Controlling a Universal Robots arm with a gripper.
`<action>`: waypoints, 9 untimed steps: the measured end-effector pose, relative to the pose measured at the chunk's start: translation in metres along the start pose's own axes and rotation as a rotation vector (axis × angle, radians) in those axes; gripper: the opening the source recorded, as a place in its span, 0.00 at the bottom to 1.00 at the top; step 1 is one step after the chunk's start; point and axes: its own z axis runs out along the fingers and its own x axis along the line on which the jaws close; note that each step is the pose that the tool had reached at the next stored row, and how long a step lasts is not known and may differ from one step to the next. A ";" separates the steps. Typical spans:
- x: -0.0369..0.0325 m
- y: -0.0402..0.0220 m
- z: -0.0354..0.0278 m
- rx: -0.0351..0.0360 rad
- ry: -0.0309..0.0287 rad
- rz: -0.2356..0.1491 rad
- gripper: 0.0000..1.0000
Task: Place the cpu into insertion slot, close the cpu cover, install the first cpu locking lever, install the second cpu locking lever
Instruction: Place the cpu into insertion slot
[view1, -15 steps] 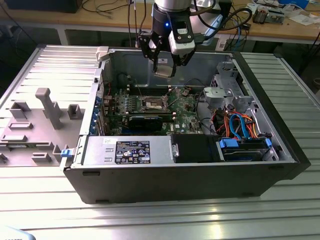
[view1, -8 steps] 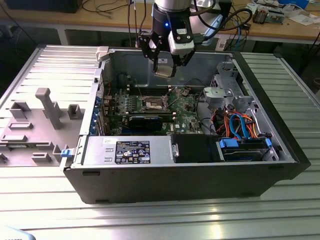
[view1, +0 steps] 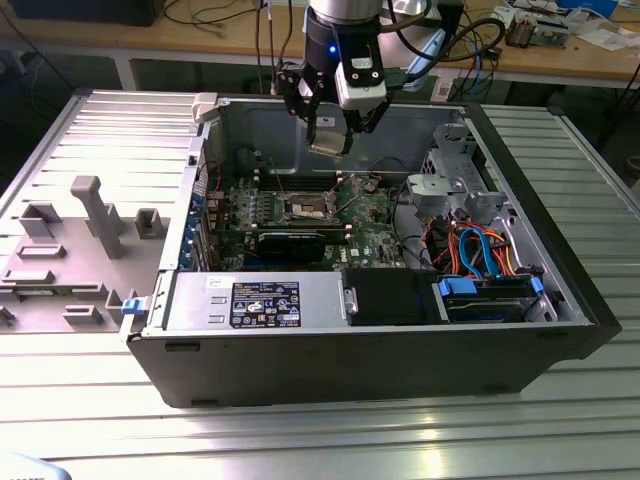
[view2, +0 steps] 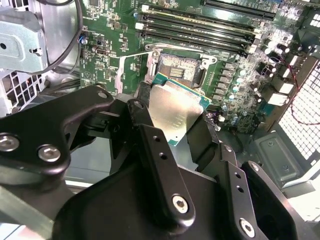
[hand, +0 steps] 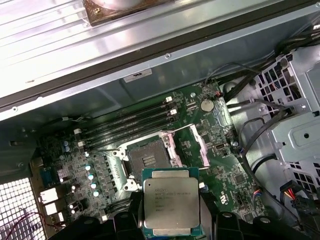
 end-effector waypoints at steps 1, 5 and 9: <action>0.0000 0.0000 0.0000 -0.0001 -0.0003 0.003 0.54; 0.0000 0.0000 0.0002 -0.0004 -0.0018 0.020 0.54; 0.0000 0.0000 0.0003 -0.0006 -0.0027 0.030 0.54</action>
